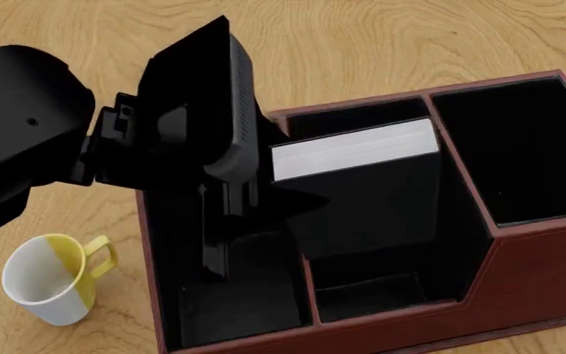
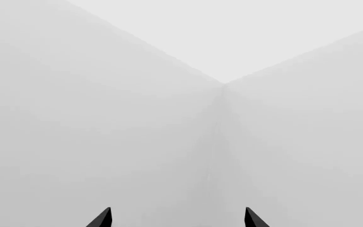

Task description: Pick up the book and place it in the back compartment of the caddy.

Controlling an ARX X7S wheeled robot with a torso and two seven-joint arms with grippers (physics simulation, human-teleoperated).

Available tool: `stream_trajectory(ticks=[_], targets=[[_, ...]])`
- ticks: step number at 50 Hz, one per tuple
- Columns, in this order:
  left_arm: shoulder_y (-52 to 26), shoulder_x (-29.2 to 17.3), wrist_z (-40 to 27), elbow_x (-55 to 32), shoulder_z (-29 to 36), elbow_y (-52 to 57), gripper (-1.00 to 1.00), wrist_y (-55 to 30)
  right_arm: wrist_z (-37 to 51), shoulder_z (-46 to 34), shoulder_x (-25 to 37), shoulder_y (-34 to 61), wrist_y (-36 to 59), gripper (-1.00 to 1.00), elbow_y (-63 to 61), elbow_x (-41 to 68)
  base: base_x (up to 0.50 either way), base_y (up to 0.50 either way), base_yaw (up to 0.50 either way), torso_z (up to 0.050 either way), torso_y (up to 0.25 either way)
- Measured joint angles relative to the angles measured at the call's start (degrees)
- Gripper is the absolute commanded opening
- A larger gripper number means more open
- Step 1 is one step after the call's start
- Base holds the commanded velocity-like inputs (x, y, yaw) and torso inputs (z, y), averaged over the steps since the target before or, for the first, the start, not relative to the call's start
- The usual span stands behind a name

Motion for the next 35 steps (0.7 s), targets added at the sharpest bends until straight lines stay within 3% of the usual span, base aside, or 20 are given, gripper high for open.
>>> stream_trajectory(ticks=[35], targets=[[2.39, 4.1, 2.49, 2.9, 2.74, -8.81, -1.0, 6.33, -1.45, 5.78, -0.09, -7.13, 0.4, 1.0, -0.22, -2.01, 0.0, 0.0, 0.0, 0.0, 0.001]])
